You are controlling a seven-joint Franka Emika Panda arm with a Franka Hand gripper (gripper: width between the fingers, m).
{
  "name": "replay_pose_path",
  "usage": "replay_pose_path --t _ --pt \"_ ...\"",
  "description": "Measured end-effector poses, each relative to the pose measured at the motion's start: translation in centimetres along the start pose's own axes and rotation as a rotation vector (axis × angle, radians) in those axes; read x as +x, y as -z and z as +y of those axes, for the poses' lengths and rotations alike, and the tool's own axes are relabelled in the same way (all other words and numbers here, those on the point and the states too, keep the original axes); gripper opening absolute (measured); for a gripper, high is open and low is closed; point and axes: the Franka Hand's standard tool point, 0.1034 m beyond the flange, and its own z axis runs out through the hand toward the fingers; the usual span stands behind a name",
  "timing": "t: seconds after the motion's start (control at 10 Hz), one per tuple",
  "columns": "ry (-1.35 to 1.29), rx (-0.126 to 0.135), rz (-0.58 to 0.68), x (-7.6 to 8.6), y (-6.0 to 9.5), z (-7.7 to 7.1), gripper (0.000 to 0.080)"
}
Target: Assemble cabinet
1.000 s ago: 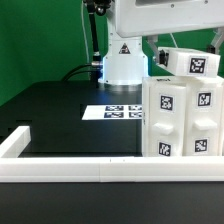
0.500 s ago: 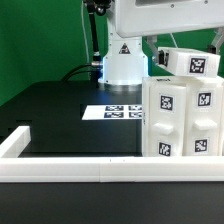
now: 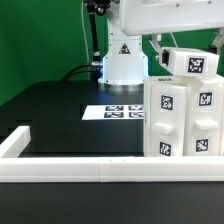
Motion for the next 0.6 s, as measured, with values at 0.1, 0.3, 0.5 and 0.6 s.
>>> replay_pose_path --t 0.1,0.3,0.5,0.6 --pt "0.0 0.0 0.0 -0.01 -0.02 0.01 0.0623" --pt "0.0 0.0 0.0 0.02 0.0 0.03 0.0557" --pt "0.0 0.0 0.001 0.03 0.01 0.03 0.0557" --pt "0.0 0.0 0.001 0.03 0.01 0.03 0.0557"
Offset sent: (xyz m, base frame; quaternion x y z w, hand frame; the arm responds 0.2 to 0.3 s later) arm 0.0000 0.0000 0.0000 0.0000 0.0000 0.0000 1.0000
